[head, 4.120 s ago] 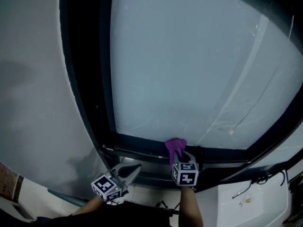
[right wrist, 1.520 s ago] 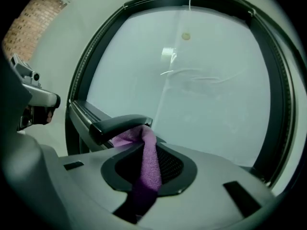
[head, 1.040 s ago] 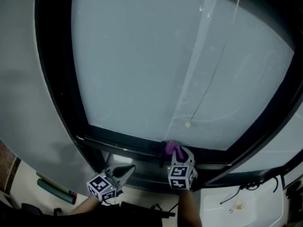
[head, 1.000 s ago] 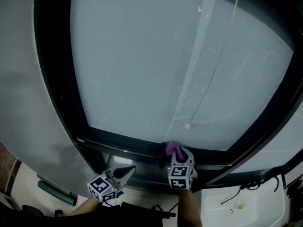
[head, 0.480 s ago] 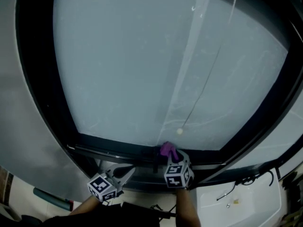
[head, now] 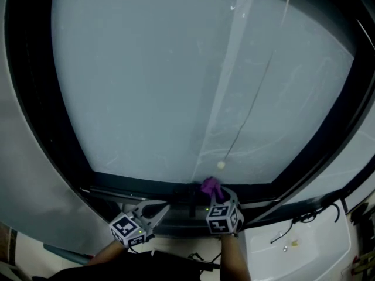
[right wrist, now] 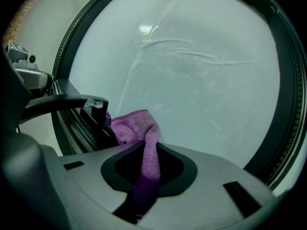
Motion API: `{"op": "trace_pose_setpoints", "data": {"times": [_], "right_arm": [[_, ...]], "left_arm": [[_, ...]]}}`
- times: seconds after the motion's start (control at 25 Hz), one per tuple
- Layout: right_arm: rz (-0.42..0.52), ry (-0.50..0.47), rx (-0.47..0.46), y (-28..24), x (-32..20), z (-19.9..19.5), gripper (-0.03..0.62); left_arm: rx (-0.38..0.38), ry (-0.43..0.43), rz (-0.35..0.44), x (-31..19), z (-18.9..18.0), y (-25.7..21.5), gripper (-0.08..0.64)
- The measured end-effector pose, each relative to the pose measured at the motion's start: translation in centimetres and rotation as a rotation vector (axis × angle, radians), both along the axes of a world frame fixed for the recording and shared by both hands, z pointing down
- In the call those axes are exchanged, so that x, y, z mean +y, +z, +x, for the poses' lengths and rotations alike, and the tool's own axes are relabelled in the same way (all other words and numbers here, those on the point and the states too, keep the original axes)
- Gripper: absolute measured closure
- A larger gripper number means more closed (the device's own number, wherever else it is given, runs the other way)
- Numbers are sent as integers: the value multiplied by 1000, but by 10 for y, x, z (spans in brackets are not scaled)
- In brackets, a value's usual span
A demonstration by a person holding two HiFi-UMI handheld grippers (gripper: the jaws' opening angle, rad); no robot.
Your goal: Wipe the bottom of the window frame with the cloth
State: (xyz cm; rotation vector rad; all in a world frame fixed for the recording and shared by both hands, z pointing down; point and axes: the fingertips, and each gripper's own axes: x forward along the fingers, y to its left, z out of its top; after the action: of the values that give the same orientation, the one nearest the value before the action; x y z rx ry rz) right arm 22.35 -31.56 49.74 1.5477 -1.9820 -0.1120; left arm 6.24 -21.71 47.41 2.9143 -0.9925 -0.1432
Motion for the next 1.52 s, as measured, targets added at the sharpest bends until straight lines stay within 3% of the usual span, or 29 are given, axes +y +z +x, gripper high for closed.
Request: {"op": "trace_pose_setpoints", "data": {"times": [0.64, 1.52], "right_arm": [[-39, 204, 31, 13, 5, 82, 518], [-37, 354, 56, 19, 3, 167, 518]], "left_arm": [[34, 116, -2, -13, 24, -3, 558], [49, 187, 29, -21, 55, -12, 558]]}}
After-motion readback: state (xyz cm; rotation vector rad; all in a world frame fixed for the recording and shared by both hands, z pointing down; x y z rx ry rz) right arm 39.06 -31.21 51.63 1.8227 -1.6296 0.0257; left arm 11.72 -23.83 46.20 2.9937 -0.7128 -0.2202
